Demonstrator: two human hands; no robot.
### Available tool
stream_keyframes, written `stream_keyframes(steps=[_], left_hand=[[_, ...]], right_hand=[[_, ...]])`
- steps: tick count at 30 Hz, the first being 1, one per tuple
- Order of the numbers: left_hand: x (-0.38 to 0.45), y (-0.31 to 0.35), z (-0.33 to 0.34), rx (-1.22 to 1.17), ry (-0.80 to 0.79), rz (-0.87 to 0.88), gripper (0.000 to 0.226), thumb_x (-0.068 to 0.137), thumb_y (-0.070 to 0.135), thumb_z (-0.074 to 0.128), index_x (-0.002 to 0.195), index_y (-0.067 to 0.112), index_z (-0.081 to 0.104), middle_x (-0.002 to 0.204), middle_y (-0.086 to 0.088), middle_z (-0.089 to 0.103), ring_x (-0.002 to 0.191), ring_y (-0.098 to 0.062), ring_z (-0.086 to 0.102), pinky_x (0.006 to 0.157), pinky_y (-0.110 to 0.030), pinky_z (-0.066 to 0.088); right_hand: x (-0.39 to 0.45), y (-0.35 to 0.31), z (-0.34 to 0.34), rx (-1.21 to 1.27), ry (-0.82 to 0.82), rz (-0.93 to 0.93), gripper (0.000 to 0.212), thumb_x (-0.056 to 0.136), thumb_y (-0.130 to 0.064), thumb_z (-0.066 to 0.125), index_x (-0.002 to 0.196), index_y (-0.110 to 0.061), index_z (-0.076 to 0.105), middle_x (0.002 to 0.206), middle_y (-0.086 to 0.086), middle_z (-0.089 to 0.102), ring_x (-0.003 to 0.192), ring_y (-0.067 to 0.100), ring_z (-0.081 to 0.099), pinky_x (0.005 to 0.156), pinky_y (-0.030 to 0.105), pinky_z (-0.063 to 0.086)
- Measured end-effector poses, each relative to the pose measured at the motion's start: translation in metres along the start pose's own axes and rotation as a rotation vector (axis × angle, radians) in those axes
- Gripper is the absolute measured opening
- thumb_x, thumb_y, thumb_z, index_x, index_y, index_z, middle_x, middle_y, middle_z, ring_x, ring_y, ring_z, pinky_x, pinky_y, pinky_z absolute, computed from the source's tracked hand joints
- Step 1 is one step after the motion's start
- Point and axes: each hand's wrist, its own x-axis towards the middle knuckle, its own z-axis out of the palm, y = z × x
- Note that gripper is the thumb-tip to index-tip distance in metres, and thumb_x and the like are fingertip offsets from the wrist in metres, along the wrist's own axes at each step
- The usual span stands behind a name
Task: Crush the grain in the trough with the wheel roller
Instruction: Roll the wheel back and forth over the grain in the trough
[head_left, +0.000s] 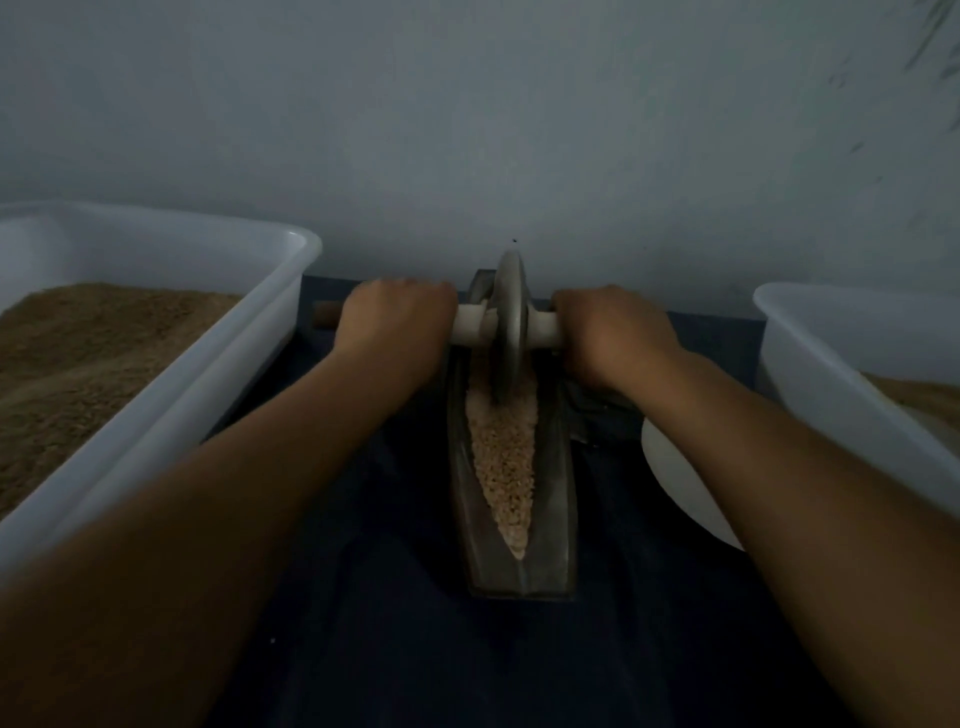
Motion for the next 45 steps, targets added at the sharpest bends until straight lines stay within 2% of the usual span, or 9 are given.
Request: stream_keyframes(steps=[4, 8, 14, 19, 24, 28, 35, 39, 45], left_hand=[[0.001, 0.002, 0.001, 0.025, 0.000, -0.012, 0.020, 0.092, 0.020, 0.060, 0.110, 0.016, 0.056, 0.105, -0.010, 0.065, 0.095, -0.032, 0.063, 0.067, -0.036, 0.039], [-0.016, 0.003, -0.001, -0.004, -0.018, -0.025, 0.022, 0.090, 0.022, 0.064, 0.108, 0.015, 0.055, 0.102, -0.009, 0.064, 0.090, -0.027, 0.061, 0.066, -0.036, 0.040], [-0.067, 0.012, -0.013, 0.017, 0.052, 0.000, 0.025, 0.088, 0.028, 0.065, 0.103, 0.020, 0.046, 0.098, -0.001, 0.062, 0.079, -0.017, 0.056, 0.065, -0.032, 0.042], [-0.104, 0.018, -0.029, 0.019, 0.158, 0.012, 0.032, 0.084, 0.030, 0.068, 0.092, 0.024, 0.038, 0.094, 0.003, 0.060, 0.072, -0.011, 0.036, 0.065, -0.027, 0.030], [-0.118, 0.021, -0.036, 0.028, 0.177, 0.035, 0.029, 0.085, 0.032, 0.067, 0.104, 0.023, 0.047, 0.100, 0.003, 0.061, 0.084, -0.014, 0.055, 0.074, -0.027, 0.033], [-0.112, 0.020, -0.028, 0.057, 0.184, 0.073, 0.031, 0.083, 0.030, 0.068, 0.106, 0.021, 0.050, 0.100, 0.001, 0.062, 0.088, -0.016, 0.057, 0.089, -0.030, 0.041], [-0.046, 0.009, -0.010, 0.052, 0.050, 0.073, 0.023, 0.088, 0.023, 0.063, 0.104, 0.018, 0.047, 0.103, -0.003, 0.063, 0.091, -0.022, 0.061, 0.080, -0.032, 0.040], [-0.013, 0.005, -0.001, 0.101, 0.032, 0.057, 0.019, 0.091, 0.021, 0.060, 0.106, 0.014, 0.051, 0.101, -0.007, 0.065, 0.088, -0.025, 0.063, 0.071, -0.033, 0.036], [0.011, -0.003, 0.003, 0.024, -0.080, 0.016, 0.029, 0.091, 0.019, 0.062, 0.116, 0.008, 0.052, 0.110, -0.014, 0.064, 0.099, -0.031, 0.062, 0.074, -0.037, 0.043]], right_hand=[[0.001, -0.001, 0.001, 0.022, -0.037, 0.039, 0.027, 0.085, -0.031, 0.071, 0.107, -0.019, 0.063, 0.106, 0.010, 0.064, 0.093, 0.031, 0.062, 0.064, 0.030, 0.036], [-0.023, -0.008, -0.005, 0.019, 0.056, 0.019, 0.024, 0.082, -0.025, 0.071, 0.103, -0.015, 0.065, 0.101, 0.012, 0.066, 0.092, 0.033, 0.063, 0.063, 0.030, 0.034], [-0.078, -0.022, -0.019, -0.016, 0.213, -0.060, 0.012, 0.085, -0.022, 0.065, 0.089, -0.015, 0.056, 0.084, 0.006, 0.064, 0.071, 0.029, 0.057, 0.057, 0.030, 0.022], [-0.116, -0.025, -0.030, 0.080, 0.218, -0.096, 0.010, 0.082, -0.012, 0.066, 0.090, -0.011, 0.059, 0.080, 0.008, 0.061, 0.069, 0.024, 0.052, 0.063, 0.033, 0.036], [-0.126, -0.030, -0.038, 0.113, 0.260, -0.089, 0.013, 0.075, -0.005, 0.072, 0.083, -0.006, 0.061, 0.074, 0.012, 0.062, 0.066, 0.029, 0.055, 0.075, 0.040, 0.045], [-0.118, -0.027, -0.028, 0.135, 0.243, -0.083, 0.016, 0.075, -0.003, 0.072, 0.079, -0.007, 0.057, 0.070, 0.011, 0.059, 0.061, 0.022, 0.045, 0.067, 0.035, 0.037], [-0.067, -0.016, -0.008, -0.052, 0.202, -0.036, 0.021, 0.077, -0.019, 0.072, 0.088, -0.010, 0.057, 0.078, 0.009, 0.063, 0.066, 0.030, 0.057, 0.056, 0.031, 0.019], [-0.021, -0.007, -0.004, -0.031, 0.072, 0.002, 0.028, 0.082, -0.030, 0.071, 0.105, -0.015, 0.063, 0.100, 0.010, 0.066, 0.089, 0.030, 0.063, 0.061, 0.028, 0.031], [0.016, -0.005, -0.007, -0.043, -0.086, 0.031, 0.027, 0.083, -0.026, 0.074, 0.107, -0.016, 0.067, 0.105, 0.011, 0.064, 0.092, 0.027, 0.062, 0.065, 0.027, 0.034]])
